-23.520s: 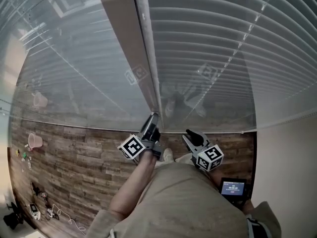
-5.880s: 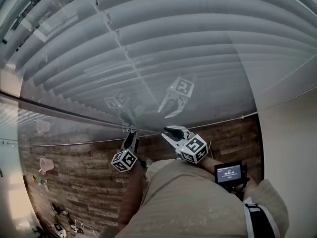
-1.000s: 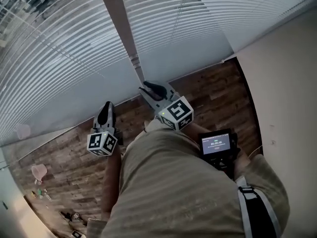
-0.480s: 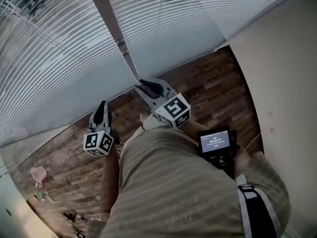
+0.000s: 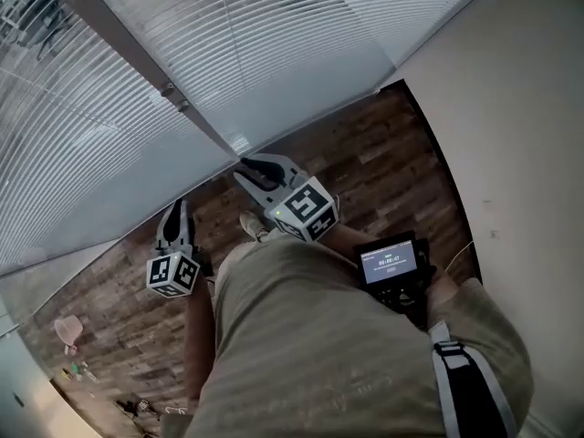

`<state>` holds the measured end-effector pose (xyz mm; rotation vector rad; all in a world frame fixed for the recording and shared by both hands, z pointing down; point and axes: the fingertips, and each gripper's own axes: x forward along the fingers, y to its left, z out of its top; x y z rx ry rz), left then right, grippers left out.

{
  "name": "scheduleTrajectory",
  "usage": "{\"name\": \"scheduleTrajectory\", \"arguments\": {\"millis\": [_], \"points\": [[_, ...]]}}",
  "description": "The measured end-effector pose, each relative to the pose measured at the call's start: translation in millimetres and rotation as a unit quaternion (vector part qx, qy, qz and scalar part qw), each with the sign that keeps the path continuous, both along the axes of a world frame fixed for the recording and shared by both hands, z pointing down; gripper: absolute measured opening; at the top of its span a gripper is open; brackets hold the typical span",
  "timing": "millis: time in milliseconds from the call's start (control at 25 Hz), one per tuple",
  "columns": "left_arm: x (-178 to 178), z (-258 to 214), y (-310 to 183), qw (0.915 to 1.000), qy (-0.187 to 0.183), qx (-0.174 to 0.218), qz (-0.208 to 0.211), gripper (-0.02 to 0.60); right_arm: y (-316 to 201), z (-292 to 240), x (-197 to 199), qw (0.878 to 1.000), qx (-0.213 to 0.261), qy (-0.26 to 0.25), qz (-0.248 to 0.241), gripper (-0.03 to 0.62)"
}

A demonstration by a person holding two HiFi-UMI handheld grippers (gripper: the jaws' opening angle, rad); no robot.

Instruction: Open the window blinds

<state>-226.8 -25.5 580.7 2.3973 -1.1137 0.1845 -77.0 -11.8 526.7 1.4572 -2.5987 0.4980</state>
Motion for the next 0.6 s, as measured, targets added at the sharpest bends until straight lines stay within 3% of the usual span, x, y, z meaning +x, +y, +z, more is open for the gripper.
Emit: {"name": "scheduleTrajectory", "arguments": {"millis": [200, 440, 600], "points": [[65.3, -17.3, 48.2, 0.9999, 0.003, 0.01, -0.008, 0.017, 58.3, -9.0, 67.0, 1.0, -0.022, -0.021, 0.003, 0.061], [137.6, -9.8, 125.6, 0.9998, 0.012, 0.012, -0.01, 0.017, 134.1, 9.6, 120.3, 0.998, -0.046, -0.044, -0.009, 0.049], [156.8, -10.2, 172.0, 0.9997, 0.01, 0.009, -0.019, 0.017, 174.6, 14.1, 140.1, 0.997, -0.063, -0.05, -0.023, 0.048]]}}
